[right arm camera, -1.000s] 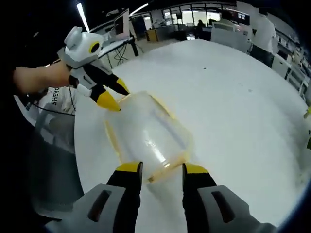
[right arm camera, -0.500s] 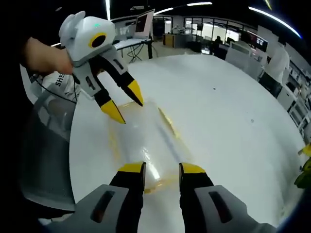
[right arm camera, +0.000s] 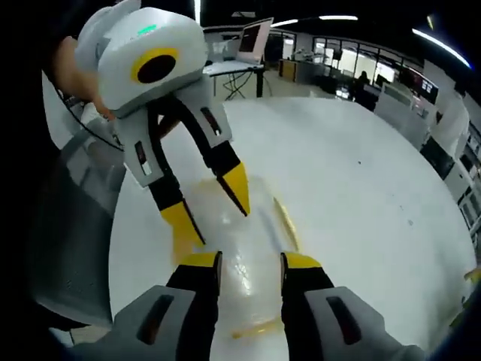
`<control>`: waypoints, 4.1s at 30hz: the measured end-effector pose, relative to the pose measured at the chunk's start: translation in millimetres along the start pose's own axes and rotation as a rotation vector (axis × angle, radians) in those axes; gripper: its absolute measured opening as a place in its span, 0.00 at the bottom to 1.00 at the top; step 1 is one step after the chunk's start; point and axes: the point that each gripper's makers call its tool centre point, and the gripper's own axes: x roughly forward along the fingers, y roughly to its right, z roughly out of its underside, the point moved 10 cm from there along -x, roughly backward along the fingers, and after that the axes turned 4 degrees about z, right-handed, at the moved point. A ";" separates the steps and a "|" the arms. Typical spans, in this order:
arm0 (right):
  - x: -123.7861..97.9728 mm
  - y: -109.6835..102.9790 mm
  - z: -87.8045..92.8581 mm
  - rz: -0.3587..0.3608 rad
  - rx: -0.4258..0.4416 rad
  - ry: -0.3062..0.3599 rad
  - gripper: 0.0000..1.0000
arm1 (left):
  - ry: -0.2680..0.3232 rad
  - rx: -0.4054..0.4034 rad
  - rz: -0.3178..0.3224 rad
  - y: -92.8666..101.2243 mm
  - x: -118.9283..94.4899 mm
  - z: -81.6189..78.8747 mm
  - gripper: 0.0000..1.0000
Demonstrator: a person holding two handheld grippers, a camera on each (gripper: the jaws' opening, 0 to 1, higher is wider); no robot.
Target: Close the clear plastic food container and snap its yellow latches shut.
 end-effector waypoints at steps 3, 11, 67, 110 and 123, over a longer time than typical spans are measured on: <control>1.4 0.8 -3.8 0.005 -0.021 0.004 0.29 | 0.000 0.008 0.002 2.5 1.3 -0.5 0.23; 2.4 4.2 -6.7 0.009 -0.024 0.008 0.29 | 0.000 0.019 0.014 7.6 0.9 -1.3 0.25; 51.1 45.3 -45.9 -0.384 -0.206 -0.467 0.33 | -0.001 0.213 0.012 21.1 15.9 5.0 0.37; 49.3 37.6 -52.3 -0.339 -0.253 -0.546 0.32 | 0.057 0.150 0.003 20.8 16.5 10.0 0.35; 27.4 35.0 -30.4 -0.134 -0.226 -0.254 0.36 | -0.003 0.073 0.098 11.6 13.1 -2.7 0.39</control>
